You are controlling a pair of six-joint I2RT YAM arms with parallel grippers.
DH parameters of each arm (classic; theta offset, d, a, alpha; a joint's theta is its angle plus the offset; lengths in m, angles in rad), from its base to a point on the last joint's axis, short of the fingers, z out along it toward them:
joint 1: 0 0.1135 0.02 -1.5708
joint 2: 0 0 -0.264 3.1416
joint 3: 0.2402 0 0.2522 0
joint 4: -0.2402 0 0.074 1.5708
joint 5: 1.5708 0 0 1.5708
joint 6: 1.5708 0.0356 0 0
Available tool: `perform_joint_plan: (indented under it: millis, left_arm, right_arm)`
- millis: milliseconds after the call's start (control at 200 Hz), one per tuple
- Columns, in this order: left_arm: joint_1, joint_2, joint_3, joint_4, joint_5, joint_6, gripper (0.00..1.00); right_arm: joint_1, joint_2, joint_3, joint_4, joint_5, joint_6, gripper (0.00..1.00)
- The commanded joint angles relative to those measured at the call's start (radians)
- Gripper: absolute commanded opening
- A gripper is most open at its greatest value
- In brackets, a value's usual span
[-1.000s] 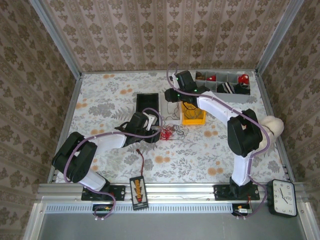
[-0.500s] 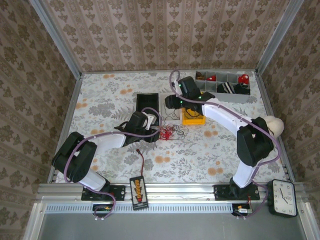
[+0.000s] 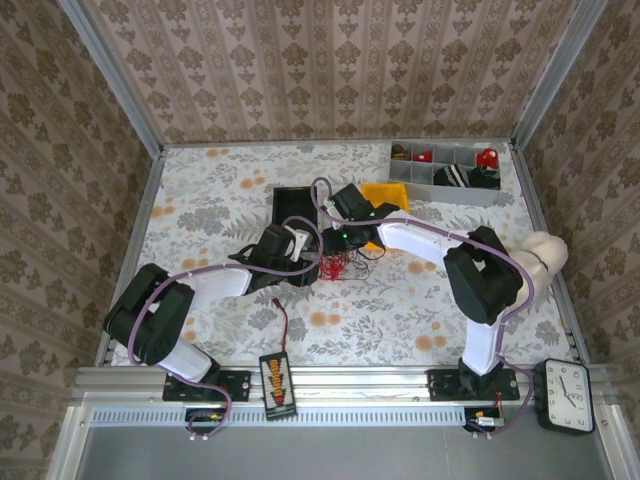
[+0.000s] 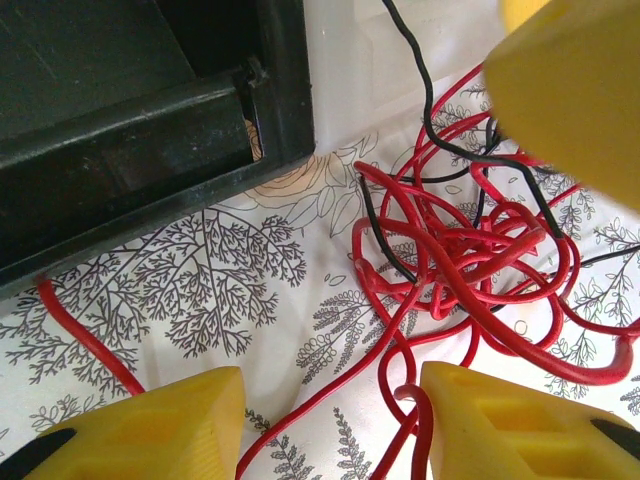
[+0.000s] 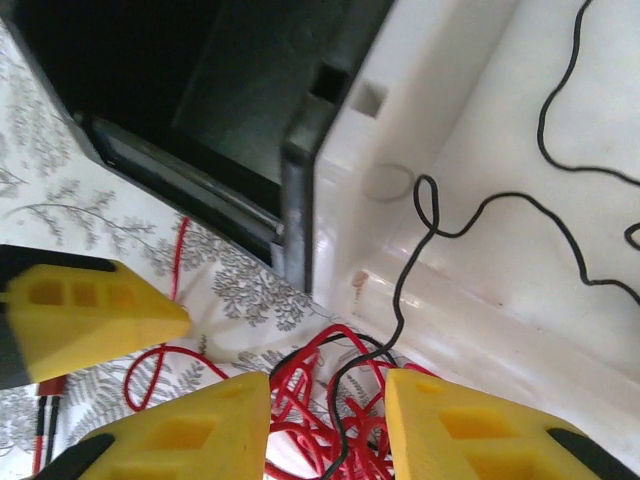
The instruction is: Untangle the cables
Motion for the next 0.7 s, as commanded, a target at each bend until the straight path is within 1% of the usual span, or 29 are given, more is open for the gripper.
perform_joint_plan:
  millis: [0,90,380,535,610,695]
  left_arm:
    - [0.007,-0.009,-0.014,0.014,0.011,-0.016,0.49]
    - [0.007,-0.009,-0.013,0.013,0.011,-0.018,0.49]
    - [0.008,-0.005,-0.012,0.013,0.014,-0.017,0.49]
    - [0.008,0.003,-0.009,0.015,0.017,-0.019,0.49]
    - [0.007,0.004,-0.01,0.015,0.019,-0.021,0.49]
    - [0.008,0.006,-0.011,0.015,0.019,-0.021,0.49]
  right_arm:
    - [-0.004,0.027,-0.007,-0.032,-0.006,-0.018,0.34]
    - [-0.004,0.047,-0.001,-0.04,-0.008,-0.023,0.32]
    - [-0.001,0.062,-0.028,-0.037,-0.021,-0.012,0.3]
    - [-0.001,0.038,-0.042,-0.013,0.007,-0.01,0.12]
    - [-0.004,0.007,-0.047,-0.002,0.022,-0.015,0.07]
    - [-0.011,-0.031,-0.047,0.005,0.039,-0.014,0.06]
